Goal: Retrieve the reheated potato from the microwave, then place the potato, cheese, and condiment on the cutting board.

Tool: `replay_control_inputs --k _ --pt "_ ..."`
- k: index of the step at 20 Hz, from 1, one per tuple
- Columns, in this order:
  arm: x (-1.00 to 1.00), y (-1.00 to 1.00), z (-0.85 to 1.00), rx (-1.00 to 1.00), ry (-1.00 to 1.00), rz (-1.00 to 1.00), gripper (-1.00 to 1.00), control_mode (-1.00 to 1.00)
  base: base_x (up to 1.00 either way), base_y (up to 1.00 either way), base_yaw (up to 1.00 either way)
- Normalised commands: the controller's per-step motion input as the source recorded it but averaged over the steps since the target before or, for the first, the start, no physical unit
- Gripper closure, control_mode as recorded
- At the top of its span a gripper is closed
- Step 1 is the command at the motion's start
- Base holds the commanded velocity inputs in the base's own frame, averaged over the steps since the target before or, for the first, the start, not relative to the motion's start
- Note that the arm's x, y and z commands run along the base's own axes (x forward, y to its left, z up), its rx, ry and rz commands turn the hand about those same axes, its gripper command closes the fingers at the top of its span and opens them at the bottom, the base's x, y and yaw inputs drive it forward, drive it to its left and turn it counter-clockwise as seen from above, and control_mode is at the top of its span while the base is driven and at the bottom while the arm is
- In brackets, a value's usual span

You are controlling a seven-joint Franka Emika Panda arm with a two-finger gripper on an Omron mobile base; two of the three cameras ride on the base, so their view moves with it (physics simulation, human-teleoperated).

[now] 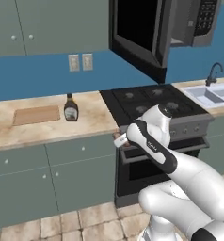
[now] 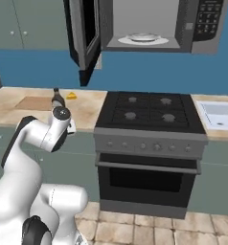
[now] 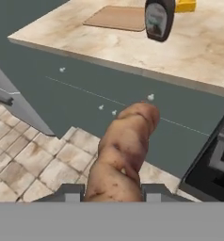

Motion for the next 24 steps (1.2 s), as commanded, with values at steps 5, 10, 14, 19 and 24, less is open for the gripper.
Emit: replay_control_inputs --k 5,10,14,19,24 --pt "0.00 0.00 0.00 0.00 0.00 0.00 1.00 1.00 0.07 0.77 -0.19" --pt "0.00 0.00 0.00 0.00 0.00 0.00 1.00 1.00 0.25 0.74 -0.21" --pt "0.00 0.00 0.00 0.00 0.00 0.00 1.00 1.00 0.47 0.66 -0.11" --pt "0.00 0.00 0.00 0.00 0.00 0.00 1.00 1.00 0.42 0.52 0.05" --pt "0.00 0.00 0.00 0.00 0.00 0.00 1.00 1.00 0.51 0.43 0.14"
